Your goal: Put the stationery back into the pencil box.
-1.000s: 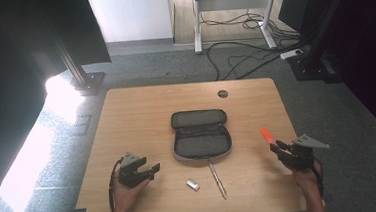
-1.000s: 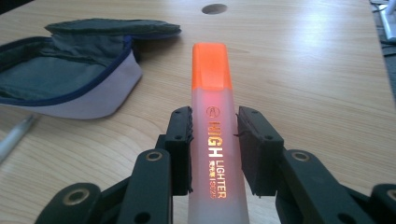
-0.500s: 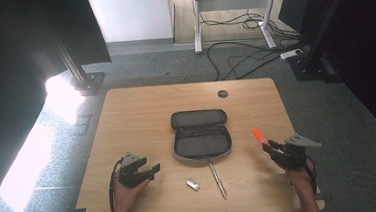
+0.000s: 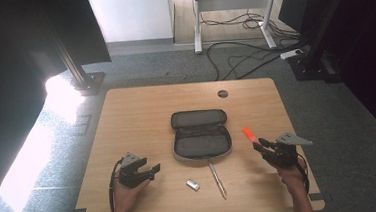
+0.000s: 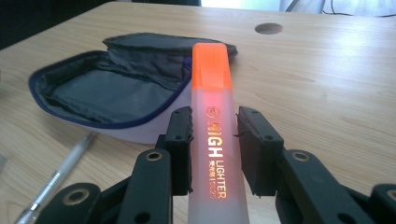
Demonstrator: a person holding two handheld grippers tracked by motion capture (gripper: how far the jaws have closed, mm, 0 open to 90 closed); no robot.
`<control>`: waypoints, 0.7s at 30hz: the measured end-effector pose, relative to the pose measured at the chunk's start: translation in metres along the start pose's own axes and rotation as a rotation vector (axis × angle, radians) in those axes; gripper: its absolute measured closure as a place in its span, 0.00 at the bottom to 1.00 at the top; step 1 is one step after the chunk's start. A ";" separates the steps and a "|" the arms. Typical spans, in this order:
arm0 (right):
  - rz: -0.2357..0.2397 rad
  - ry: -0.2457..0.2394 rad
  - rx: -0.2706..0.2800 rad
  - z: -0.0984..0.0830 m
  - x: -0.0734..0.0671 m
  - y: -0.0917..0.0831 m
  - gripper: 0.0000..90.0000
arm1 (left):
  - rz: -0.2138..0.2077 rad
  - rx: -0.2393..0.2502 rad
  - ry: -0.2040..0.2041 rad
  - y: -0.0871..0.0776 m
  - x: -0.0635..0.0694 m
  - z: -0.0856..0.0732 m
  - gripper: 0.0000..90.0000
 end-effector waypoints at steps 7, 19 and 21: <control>0.020 -0.018 0.001 0.007 -0.009 0.009 0.73 | -0.002 0.000 -0.008 0.000 -0.001 0.000 0.36; 0.053 -0.045 -0.014 0.017 -0.026 0.029 0.73 | -0.001 0.001 -0.021 -0.001 -0.003 0.000 0.36; 0.063 -0.051 -0.014 0.018 -0.029 0.034 0.73 | -0.001 0.001 -0.021 -0.001 -0.003 0.000 0.36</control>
Point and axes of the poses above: each handheld gripper's, and its own axes: y roughly forward along the jaws, z roughly out of its top, x roughly to its right, the point moved 10 cm from there along y, roughly forward along the jaws, and after that the axes turned 14 degrees about z, right-handed, at the moved point
